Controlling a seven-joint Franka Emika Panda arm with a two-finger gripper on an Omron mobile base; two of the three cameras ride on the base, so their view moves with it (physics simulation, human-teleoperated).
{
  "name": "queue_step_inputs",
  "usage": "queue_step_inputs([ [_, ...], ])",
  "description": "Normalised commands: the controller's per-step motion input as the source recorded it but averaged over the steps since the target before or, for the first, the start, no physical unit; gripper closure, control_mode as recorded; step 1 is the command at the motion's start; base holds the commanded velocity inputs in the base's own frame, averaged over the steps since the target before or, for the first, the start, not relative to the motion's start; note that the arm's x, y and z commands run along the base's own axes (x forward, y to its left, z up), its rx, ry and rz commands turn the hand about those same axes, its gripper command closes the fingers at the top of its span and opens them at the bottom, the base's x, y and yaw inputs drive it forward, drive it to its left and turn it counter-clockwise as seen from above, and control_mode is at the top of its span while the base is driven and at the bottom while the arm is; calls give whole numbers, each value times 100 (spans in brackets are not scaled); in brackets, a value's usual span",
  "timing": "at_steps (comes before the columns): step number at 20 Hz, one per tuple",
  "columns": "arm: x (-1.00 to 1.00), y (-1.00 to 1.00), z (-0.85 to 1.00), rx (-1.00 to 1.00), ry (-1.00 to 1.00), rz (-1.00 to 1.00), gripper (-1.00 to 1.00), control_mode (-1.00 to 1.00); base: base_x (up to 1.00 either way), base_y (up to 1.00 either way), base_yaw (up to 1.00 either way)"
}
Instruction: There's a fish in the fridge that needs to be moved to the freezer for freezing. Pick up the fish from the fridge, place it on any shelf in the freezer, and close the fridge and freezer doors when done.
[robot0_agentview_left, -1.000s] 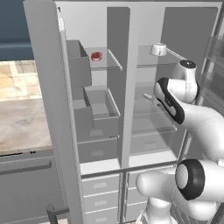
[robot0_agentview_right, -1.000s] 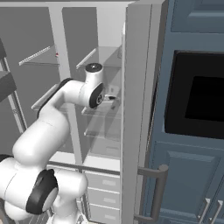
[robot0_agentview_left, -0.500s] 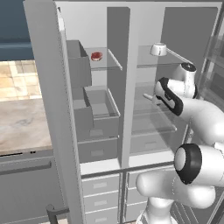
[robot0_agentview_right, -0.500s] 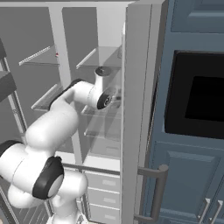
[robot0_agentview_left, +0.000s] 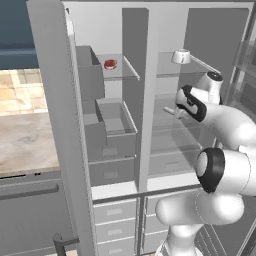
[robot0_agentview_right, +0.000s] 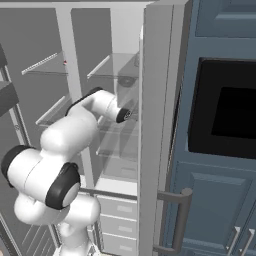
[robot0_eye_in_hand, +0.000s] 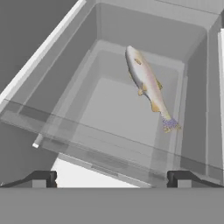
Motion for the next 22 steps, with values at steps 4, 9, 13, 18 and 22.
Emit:
queue_step_inputs([
  [4,44,0,-16,0,0,6,-100,-100,0,0,0],
  [9,43,-1,-21,0,0,6,-100,-100,0,0,0],
  [13,44,-6,-22,0,0,7,-100,-100,0,0,0],
  [18,44,-11,-15,0,0,10,-100,-100,0,0,0],
  [22,33,-32,-9,1,0,10,-100,-100,0,0,0],
])
